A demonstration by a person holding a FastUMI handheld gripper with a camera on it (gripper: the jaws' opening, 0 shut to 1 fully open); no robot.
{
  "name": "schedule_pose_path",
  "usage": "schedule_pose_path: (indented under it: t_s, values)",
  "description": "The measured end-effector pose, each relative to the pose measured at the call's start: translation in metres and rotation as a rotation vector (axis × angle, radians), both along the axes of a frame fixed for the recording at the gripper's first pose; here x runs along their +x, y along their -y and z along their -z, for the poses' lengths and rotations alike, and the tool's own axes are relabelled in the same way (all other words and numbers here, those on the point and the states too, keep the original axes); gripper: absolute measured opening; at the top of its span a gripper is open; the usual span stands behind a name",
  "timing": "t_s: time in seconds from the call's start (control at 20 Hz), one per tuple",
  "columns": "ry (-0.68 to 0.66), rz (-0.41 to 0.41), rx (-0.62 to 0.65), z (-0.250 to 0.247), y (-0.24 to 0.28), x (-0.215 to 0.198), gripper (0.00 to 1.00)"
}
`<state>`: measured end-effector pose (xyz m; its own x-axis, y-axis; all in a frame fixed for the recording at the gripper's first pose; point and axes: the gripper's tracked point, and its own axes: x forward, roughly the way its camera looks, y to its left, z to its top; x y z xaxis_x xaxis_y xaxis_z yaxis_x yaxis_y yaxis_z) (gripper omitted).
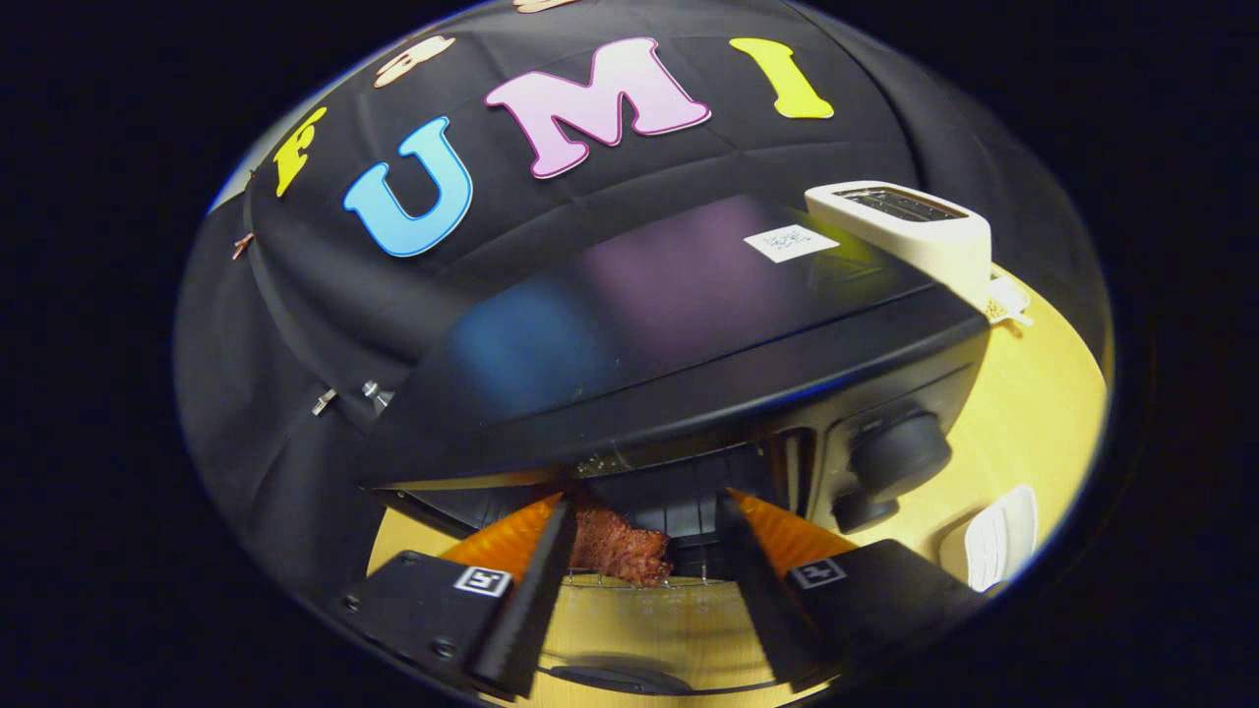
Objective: Open the toaster oven, put the food inside, and close the toaster oven door.
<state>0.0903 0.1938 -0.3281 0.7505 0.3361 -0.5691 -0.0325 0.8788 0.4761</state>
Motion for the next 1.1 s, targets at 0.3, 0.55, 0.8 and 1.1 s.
schedule_pose_path:
  t_s: [0.3,0.55,0.8,1.1]
  values:
    - [0.052,-0.021,-0.103,-0.036,0.022,-0.045,0.98]
    - [0.068,-0.090,-0.110,-0.062,0.014,-0.104,0.98]
    - [0.000,-0.159,-0.147,-0.044,-0.004,-0.162,0.98]
    - [-0.131,-0.252,-0.217,0.008,-0.033,-0.211,0.98]
